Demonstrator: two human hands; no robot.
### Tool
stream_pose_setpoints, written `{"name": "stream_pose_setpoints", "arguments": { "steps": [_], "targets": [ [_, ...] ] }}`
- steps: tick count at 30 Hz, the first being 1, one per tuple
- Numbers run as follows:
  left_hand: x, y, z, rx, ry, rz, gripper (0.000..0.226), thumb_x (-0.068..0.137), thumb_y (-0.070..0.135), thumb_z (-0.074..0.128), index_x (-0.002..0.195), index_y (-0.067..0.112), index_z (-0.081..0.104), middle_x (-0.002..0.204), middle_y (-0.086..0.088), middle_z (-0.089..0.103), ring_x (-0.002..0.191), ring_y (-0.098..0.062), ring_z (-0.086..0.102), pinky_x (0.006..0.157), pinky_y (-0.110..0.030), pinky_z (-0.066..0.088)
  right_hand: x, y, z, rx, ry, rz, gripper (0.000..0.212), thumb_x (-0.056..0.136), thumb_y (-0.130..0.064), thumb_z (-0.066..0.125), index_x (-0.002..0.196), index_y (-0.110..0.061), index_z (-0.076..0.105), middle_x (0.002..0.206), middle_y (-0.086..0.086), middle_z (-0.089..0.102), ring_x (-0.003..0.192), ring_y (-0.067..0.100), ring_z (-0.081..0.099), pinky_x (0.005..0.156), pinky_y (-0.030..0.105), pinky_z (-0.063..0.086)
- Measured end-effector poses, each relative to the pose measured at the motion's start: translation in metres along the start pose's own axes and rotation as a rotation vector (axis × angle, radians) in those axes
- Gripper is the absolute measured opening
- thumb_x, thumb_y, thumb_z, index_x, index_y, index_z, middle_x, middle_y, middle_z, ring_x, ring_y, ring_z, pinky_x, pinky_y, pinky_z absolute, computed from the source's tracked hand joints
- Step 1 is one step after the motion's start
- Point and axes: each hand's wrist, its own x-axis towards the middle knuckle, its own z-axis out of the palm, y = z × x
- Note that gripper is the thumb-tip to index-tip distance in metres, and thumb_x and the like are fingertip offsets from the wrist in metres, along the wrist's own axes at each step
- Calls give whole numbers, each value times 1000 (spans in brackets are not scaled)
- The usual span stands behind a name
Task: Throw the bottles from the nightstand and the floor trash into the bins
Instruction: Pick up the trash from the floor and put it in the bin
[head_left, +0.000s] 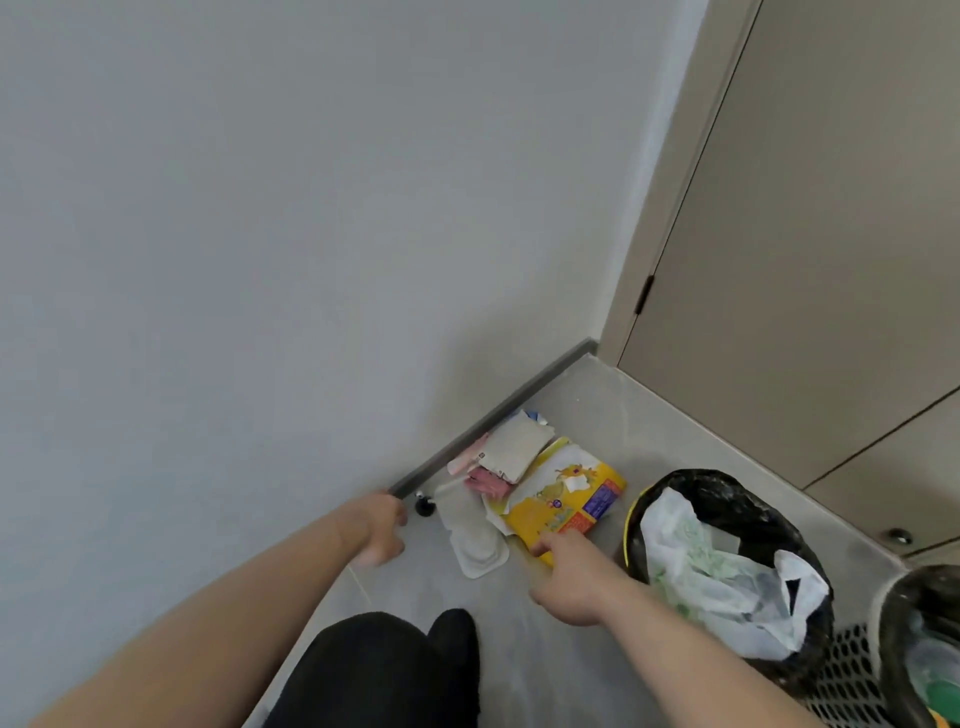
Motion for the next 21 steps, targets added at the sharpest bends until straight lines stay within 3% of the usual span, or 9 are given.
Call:
{"name": "stream_pose_setpoints", "arguments": {
  "steps": [8, 15, 18, 21],
  "targets": [
    [72, 8, 36, -74, -2, 82, 58, 92, 26, 58, 149, 24, 48, 163, -2, 16, 142, -28, 38, 114, -39, 38, 76, 38, 40, -242, -59, 80, 64, 90, -22, 58, 152, -23, 40, 158, 4, 21, 138, 32, 42, 115, 42, 40],
    [133, 18, 68, 37, -4, 136, 60, 91, 31, 57, 151, 24, 48, 171, -6, -4, 156, -33, 0, 124, -50, 23, 142, 66, 75, -225, -64, 125, 72, 89, -25, 59, 156, -34, 34, 169, 5, -6, 155, 37, 9, 124, 46, 27],
    [155, 25, 82, 114, -41, 144, 54, 91, 30, 55, 146, 24, 55, 171, -9, -10, 156, -35, -7, 124, -54, 15, 166, 75, 90, -244, -107, 145, 78, 93, -22, 55, 159, -43, 21, 169, 5, -19, 155, 41, -3, 124, 52, 24],
    [171, 25, 94, 148, -100, 116, 58, 91, 26, 53, 148, 18, 51, 170, -9, -13, 156, -36, -6, 126, -54, 13, 185, 81, 102, -221, -134, 188, 78, 94, -16, 53, 159, -43, 21, 168, 5, -24, 155, 44, -8, 126, 53, 20]
  ]
}}
